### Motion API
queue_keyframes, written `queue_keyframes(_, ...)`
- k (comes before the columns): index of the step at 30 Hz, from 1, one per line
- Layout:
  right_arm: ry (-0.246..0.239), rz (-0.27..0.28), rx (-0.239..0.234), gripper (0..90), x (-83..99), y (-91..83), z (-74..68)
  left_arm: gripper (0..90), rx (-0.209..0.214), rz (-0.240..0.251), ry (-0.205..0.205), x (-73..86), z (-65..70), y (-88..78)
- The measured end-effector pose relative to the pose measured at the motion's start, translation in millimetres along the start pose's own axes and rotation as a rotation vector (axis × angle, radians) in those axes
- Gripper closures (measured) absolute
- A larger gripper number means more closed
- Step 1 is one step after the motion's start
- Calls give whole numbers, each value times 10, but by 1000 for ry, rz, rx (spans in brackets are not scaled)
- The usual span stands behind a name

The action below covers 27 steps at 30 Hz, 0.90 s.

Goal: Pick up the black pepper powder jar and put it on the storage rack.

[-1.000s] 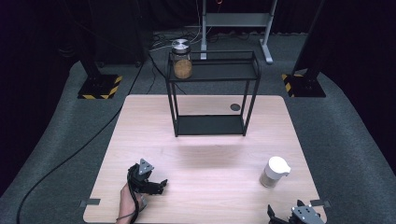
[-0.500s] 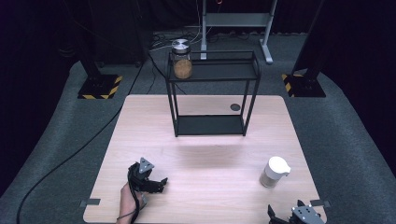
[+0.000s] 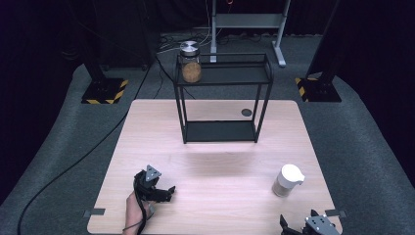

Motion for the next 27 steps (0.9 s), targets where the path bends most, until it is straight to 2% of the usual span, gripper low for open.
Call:
queue_keyframes(13,1,1,-4,0,16,30,-16,2,-1,1,-1,1,3,1)
queue_keyframes(21,5,28,-3,0,35,78,-28,2,-2,1,-2,1,5,1)
queue_keyframes(27,-4,57,-19,0,-4,201,-28,2,-2,2,-3,0,6,2)
Point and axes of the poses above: each handheld gripper's, and its own axes: y roughly forward along the jaws, x roughly out of its underside, z roughly to its right, the point moved 5 cm from there along y, roughly forward along the jaws, and after that the axes turned 14 degrees about y, right-handed, at the moved point
